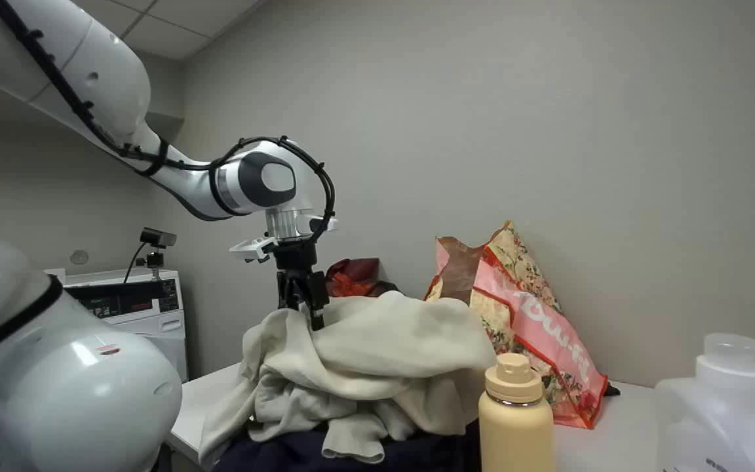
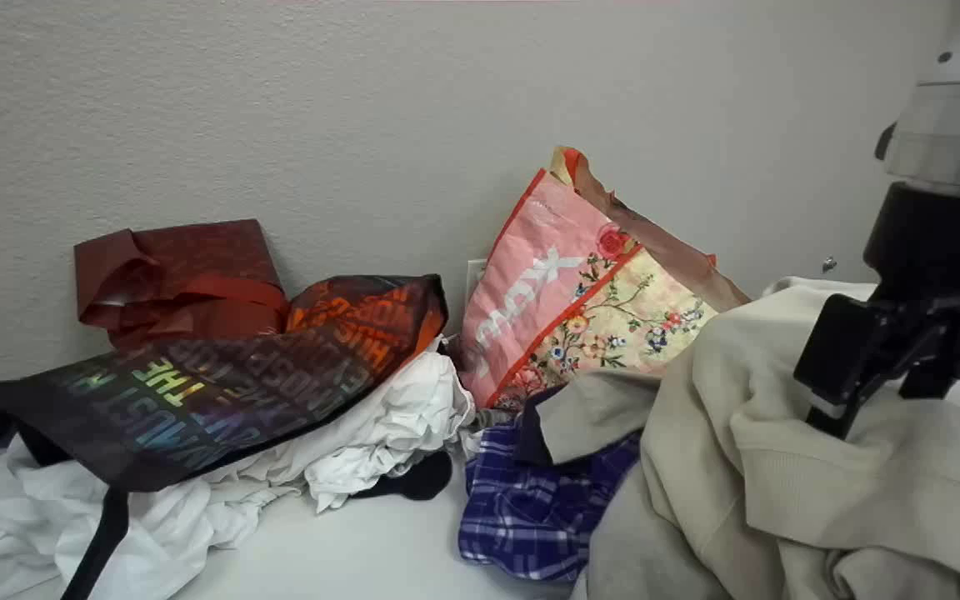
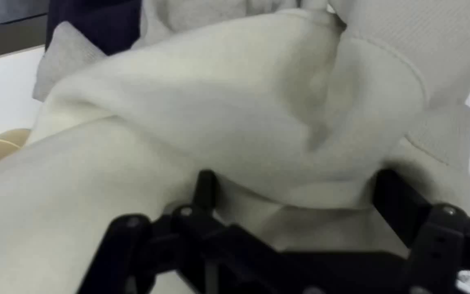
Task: Move the bottle backward
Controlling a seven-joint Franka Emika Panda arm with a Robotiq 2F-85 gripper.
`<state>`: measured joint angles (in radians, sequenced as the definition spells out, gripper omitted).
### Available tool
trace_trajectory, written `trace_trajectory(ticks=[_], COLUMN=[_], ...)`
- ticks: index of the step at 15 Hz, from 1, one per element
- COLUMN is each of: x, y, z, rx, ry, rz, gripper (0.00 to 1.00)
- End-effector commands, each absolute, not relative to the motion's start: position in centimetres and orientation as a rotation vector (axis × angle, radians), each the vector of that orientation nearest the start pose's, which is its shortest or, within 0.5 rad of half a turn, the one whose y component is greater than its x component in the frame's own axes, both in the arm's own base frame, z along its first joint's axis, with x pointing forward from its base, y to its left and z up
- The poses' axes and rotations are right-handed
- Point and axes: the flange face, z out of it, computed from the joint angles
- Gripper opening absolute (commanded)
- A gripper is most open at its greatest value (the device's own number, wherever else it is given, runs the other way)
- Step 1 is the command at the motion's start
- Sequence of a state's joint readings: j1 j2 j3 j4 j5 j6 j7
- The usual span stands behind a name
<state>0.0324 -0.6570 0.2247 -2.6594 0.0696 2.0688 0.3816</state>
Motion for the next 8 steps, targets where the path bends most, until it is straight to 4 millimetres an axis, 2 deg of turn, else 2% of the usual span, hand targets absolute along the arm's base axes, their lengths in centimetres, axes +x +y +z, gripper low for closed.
trace_trajectory(ticks=[1,2,5,8], x=[34.0,34.0,35.2,36.6], y=[9.2,9.2,7.6,3.2], z=[44.2,44.2,45.3,48.2], rx=[-3.179,-3.179,-3.168,-3.099], ry=[0.316,0.316,0.489,0.789], rz=[-0.119,-0.119,-0.153,-0.211], gripper=[1.0,1.0,1.0,1.0])
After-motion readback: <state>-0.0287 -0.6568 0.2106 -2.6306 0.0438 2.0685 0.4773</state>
